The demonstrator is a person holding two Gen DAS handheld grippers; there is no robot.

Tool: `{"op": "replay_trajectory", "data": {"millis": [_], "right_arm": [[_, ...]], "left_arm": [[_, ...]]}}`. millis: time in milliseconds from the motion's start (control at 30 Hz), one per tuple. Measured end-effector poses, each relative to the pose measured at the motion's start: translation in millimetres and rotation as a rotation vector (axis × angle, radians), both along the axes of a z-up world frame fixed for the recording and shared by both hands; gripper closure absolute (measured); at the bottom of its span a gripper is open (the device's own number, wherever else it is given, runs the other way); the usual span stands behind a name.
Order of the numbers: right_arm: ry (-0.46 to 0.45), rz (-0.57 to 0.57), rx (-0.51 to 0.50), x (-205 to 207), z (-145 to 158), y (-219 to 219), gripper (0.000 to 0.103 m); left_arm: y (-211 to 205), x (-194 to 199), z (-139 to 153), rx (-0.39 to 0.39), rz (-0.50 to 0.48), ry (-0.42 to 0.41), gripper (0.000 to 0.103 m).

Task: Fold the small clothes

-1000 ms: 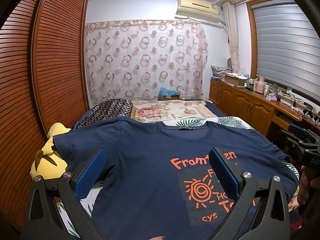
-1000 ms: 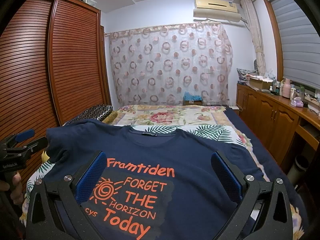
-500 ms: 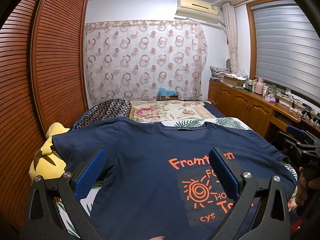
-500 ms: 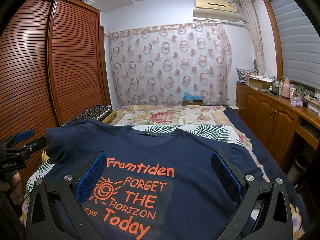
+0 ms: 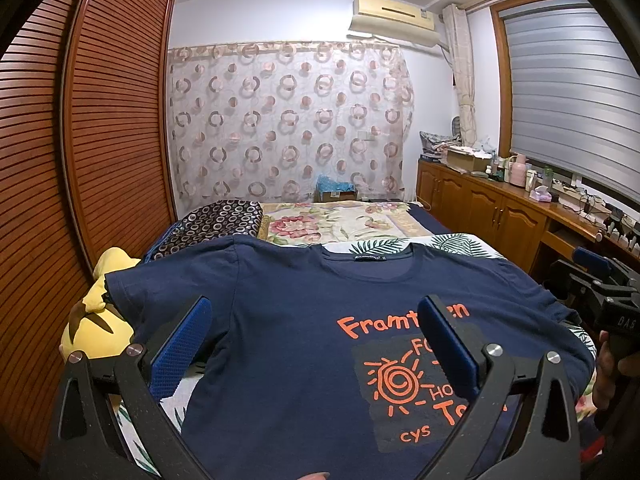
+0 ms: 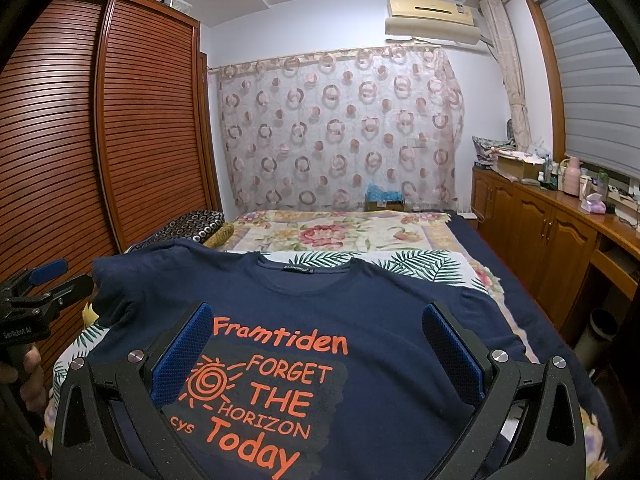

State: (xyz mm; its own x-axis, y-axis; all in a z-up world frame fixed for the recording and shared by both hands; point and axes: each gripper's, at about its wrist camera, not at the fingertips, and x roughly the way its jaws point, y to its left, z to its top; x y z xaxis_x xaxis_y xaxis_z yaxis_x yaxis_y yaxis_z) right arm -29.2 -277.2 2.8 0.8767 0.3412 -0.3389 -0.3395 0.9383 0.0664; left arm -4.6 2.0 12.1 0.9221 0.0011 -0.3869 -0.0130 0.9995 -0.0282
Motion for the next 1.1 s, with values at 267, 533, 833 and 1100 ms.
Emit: {"op": "replay_trajectory", "data": {"millis": [267, 533, 833, 1100], "right_arm": [[-0.001, 0.0, 0.001, 0.0, 0.0, -0.2, 0.0], [-0.002, 0.0, 0.002, -0.2, 0.0, -0.4, 0.0], [-0.005, 0.002, 0.001, -0.7, 0.8, -0.6, 0.0], [-0.004, 0.003, -0.001, -0.7, 1.0, 0.1, 0.0]], "left_arm": [[0.3, -0.5, 0.8, 0.0, 0.0, -0.001, 0.0], [-1.3, 0.0, -1.1, 0.004, -0.001, -0.002, 0.0], [-1.7, -0.1, -1.1, 0.005, -0.001, -0.002, 0.0], [-1.3, -0.6, 0.1, 0.005, 0.0, -0.002, 0.0]]}}
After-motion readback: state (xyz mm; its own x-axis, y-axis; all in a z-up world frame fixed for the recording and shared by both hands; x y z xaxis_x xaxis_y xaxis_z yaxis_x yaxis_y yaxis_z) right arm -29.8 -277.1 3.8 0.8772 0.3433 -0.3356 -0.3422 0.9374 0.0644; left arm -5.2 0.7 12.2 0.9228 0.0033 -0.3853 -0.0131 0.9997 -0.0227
